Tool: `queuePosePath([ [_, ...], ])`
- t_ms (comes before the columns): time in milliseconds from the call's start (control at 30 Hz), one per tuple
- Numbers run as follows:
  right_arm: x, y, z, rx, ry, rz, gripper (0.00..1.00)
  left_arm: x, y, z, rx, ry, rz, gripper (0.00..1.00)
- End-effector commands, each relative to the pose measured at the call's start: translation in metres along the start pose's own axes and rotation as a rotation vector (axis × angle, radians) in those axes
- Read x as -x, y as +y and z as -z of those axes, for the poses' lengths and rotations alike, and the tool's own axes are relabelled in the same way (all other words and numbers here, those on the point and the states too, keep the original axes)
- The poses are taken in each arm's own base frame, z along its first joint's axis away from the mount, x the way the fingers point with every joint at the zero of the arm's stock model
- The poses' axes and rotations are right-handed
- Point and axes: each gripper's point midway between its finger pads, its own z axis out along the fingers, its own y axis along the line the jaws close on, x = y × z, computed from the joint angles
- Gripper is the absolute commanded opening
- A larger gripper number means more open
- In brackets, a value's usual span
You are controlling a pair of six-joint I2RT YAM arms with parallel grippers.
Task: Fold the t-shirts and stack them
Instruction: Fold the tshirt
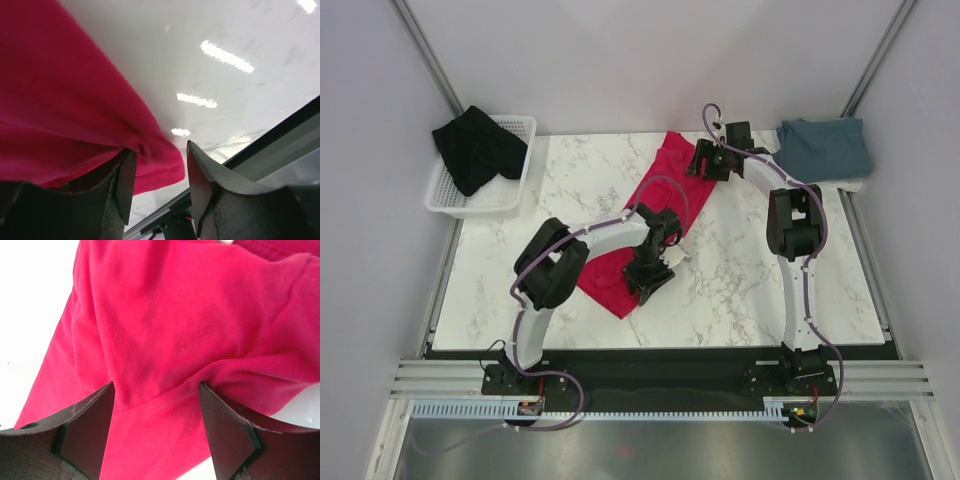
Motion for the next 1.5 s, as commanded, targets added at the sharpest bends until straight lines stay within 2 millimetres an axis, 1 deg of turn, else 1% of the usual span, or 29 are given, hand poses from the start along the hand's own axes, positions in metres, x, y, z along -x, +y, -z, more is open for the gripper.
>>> queuePosePath([
  [0, 0.004, -0.011, -0.014, -0.023, -0.014, 0.012, 0.77, 0.019, -0.06, -0.008, -0.131, 0.018, -0.067, 0.52],
  [33, 0.003, -0.013, -0.017, -0.026, -0.012, 0.011, 0.77, 0.022, -0.065, -0.014, -0.141, 0.029, -0.073, 0.52],
  [67, 0.006, -0.013, -0.017, -0.026, -0.021, 0.016, 0.77, 0.034, -0.072, -0.012, -0.148, 0.008, -0.083, 0.52],
  [200, 0.009, -0.012, -0.021, -0.018, -0.027, 0.015, 0.77, 0.055, -0.101, -0.022, -0.155, 0.006, -0.15, 0.53],
  [267, 0.013, -0.012, -0.022, -0.014, -0.038, 0.018, 0.77, 0.069, -0.109, -0.024, -0.153, -0.014, -0.17, 0.53],
  [300, 0.012, -0.011, -0.023, -0.013, -0.038, 0.019, 0.77, 0.072, -0.116, -0.027, -0.153, -0.014, -0.188, 0.53],
  [400, 0.018, -0.006, -0.024, -0.001, -0.055, 0.038, 0.77, 0.086, -0.125, -0.032, -0.146, -0.031, -0.218, 0.53],
  [600, 0.028, 0.007, -0.024, 0.023, -0.079, 0.056, 0.78, 0.11, -0.127, -0.04, -0.116, -0.067, -0.252, 0.54],
  [667, 0.032, 0.008, -0.022, 0.025, -0.087, 0.06, 0.78, 0.12, -0.128, -0.038, -0.104, -0.093, -0.263, 0.54],
  [700, 0.032, 0.009, -0.022, 0.026, -0.09, 0.062, 0.78, 0.122, -0.128, -0.042, -0.096, -0.092, -0.27, 0.54],
  [800, 0.039, 0.017, -0.014, 0.031, -0.104, 0.076, 0.78, 0.13, -0.125, -0.043, -0.062, -0.106, -0.285, 0.54],
  [900, 0.043, 0.019, -0.003, 0.028, -0.111, 0.093, 0.78, 0.131, -0.122, -0.036, -0.037, -0.117, -0.299, 0.54],
  [933, 0.051, 0.027, 0.009, 0.031, -0.128, 0.106, 0.78, 0.134, -0.125, -0.023, -0.026, -0.149, -0.316, 0.54],
  [967, 0.056, 0.028, 0.016, 0.016, -0.14, 0.122, 0.78, 0.134, -0.124, -0.017, 0.015, -0.158, -0.331, 0.54],
  [1000, 0.075, 0.04, 0.04, 0.016, -0.189, 0.144, 0.79, 0.135, -0.125, -0.005, 0.034, -0.184, -0.346, 0.55],
  [1033, 0.078, 0.044, 0.052, 0.01, -0.199, 0.155, 0.79, 0.132, -0.124, 0.003, 0.052, -0.195, -0.361, 0.55],
  [1067, 0.086, 0.05, 0.067, 0.002, -0.224, 0.168, 0.79, 0.131, -0.129, 0.03, 0.075, -0.252, -0.379, 0.56],
  [1100, 0.108, 0.069, 0.103, 0.006, -0.29, 0.207, 0.8, 0.13, -0.13, 0.042, 0.088, -0.278, -0.387, 0.56],
  [1133, 0.104, 0.07, 0.116, -0.009, -0.291, 0.208, 0.8, 0.121, -0.126, 0.046, 0.109, -0.274, -0.383, 0.57],
  [1167, 0.108, 0.075, 0.134, -0.021, -0.314, 0.22, 0.81, 0.116, -0.131, 0.076, 0.118, -0.34, -0.393, 0.57],
  [1200, 0.121, 0.093, 0.175, -0.013, -0.374, 0.237, 0.81, 0.113, -0.131, 0.088, 0.13, -0.37, -0.398, 0.59],
  [1233, 0.104, 0.088, 0.18, -0.027, -0.345, 0.224, 0.82, 0.103, -0.127, 0.097, 0.156, -0.382, -0.384, 0.63],
  [1267, 0.097, 0.088, 0.192, -0.034, -0.34, 0.207, 0.82, 0.096, -0.13, 0.124, 0.174, -0.444, -0.387, 0.67],
  [1300, 0.095, 0.099, 0.227, -0.017, -0.371, 0.18, 0.82, 0.091, -0.129, 0.136, 0.192, -0.474, -0.384, 0.68],
  [1333, 0.062, 0.089, 0.224, -0.02, -0.303, 0.133, 0.82, 0.084, -0.119, 0.139, 0.243, -0.48, -0.356, 0.68],
  [1367, 0.047, 0.088, 0.232, -0.011, -0.279, 0.098, 0.82, 0.081, -0.114, 0.146, 0.274, -0.502, -0.337, 0.74],
  [1400, 0.034, 0.094, 0.257, 0.007, -0.283, 0.076, 0.82, 0.073, -0.111, 0.162, 0.298, -0.541, -0.324, 0.75],
  [1433, -0.007, 0.092, 0.251, 0.045, -0.182, -0.004, 0.82, 0.066, -0.101, 0.159, 0.335, -0.531, -0.285, 0.74],
  [1467, -0.025, 0.091, 0.256, 0.067, -0.149, -0.047, 0.81, 0.062, -0.091, 0.165, 0.342, -0.546, -0.246, 0.74],
])
